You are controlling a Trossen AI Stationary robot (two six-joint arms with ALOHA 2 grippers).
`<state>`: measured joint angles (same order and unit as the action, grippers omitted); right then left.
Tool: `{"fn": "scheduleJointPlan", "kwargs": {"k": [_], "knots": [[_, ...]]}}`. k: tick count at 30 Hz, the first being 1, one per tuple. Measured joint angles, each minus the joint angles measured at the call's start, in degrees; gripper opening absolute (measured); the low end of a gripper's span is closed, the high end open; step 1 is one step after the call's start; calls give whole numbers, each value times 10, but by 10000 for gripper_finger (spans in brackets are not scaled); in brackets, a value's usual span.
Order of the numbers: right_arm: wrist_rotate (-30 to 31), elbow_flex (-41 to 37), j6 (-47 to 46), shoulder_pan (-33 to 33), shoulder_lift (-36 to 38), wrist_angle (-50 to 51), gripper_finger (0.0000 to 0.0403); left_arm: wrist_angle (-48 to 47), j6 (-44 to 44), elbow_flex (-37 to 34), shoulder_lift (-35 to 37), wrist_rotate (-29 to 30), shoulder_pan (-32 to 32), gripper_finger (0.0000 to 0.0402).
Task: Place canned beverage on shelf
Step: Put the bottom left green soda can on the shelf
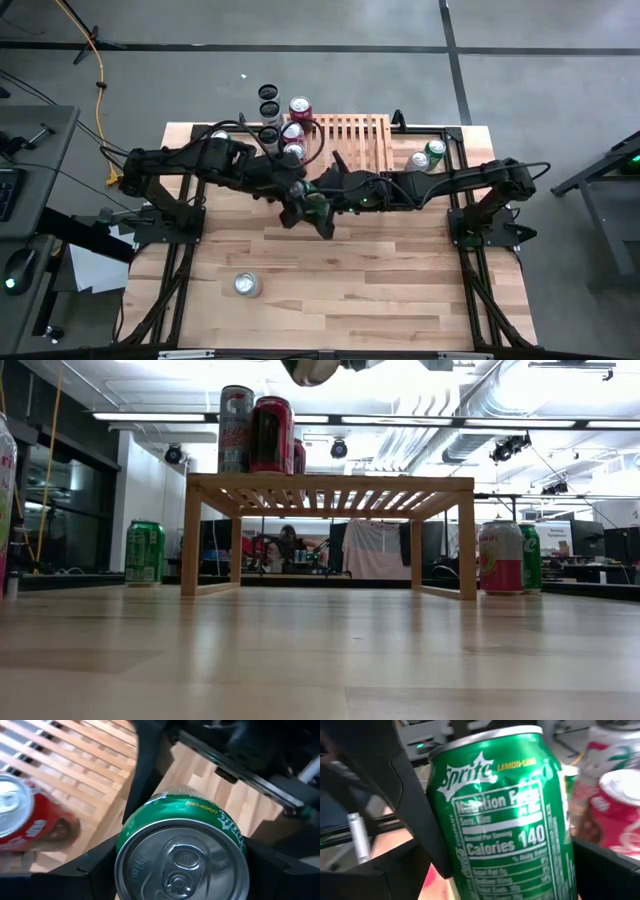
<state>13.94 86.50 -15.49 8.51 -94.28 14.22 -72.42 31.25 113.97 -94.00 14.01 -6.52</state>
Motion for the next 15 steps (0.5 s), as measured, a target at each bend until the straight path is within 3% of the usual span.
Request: {"fn": "scheduleJointPlan", "kwargs": {"k": [7, 15], "knots": [[98, 0, 28, 12, 0, 18, 396, -2, 64, 0, 0, 30, 13, 290], [113, 0, 56, 12, 0, 20, 386, 2, 77, 0, 0, 50, 13, 290]]}}
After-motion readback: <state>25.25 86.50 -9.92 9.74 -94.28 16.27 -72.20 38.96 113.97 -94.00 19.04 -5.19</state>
